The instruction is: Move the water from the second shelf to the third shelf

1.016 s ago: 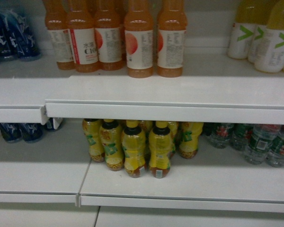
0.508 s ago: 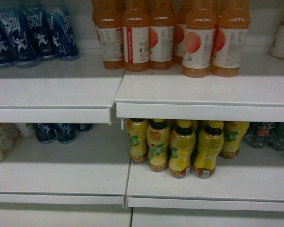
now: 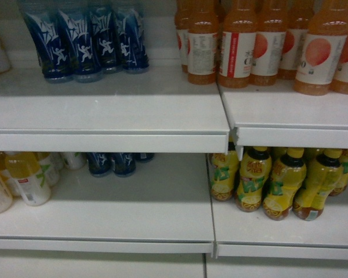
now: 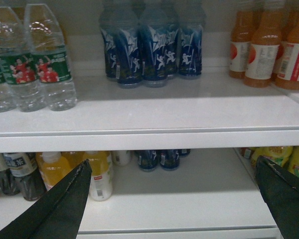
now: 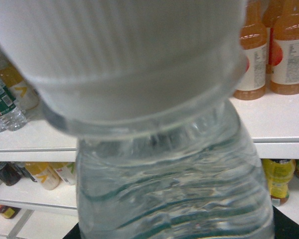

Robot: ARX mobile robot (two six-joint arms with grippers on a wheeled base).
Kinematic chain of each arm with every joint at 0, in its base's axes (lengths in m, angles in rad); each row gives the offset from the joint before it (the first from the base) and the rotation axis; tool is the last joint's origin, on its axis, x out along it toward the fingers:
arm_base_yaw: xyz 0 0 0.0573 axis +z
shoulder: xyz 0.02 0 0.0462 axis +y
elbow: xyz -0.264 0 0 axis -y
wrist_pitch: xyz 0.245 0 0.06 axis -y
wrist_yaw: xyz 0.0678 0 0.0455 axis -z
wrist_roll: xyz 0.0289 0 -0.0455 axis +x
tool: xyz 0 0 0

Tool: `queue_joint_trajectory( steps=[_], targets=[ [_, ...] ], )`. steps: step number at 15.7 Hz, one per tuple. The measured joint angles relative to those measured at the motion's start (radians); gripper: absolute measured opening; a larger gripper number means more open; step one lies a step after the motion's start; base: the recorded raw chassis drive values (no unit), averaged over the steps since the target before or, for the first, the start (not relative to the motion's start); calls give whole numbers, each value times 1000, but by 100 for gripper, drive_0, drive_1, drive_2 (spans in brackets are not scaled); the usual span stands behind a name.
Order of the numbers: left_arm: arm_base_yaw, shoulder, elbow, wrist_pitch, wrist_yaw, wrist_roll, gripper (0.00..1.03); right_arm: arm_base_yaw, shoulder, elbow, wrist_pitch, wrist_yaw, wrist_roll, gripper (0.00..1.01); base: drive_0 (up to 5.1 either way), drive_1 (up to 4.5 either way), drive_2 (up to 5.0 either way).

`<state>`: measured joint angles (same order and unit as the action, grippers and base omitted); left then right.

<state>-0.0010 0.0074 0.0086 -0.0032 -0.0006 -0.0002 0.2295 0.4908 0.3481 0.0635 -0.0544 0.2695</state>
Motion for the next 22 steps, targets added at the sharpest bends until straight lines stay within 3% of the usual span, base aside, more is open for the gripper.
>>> queue_joint_trajectory(
  steps=[22],
  targets=[
    [0,0,0,0,0,0,98,0,0,0,-5,-2,0,45,-495,250,250]
  ],
)
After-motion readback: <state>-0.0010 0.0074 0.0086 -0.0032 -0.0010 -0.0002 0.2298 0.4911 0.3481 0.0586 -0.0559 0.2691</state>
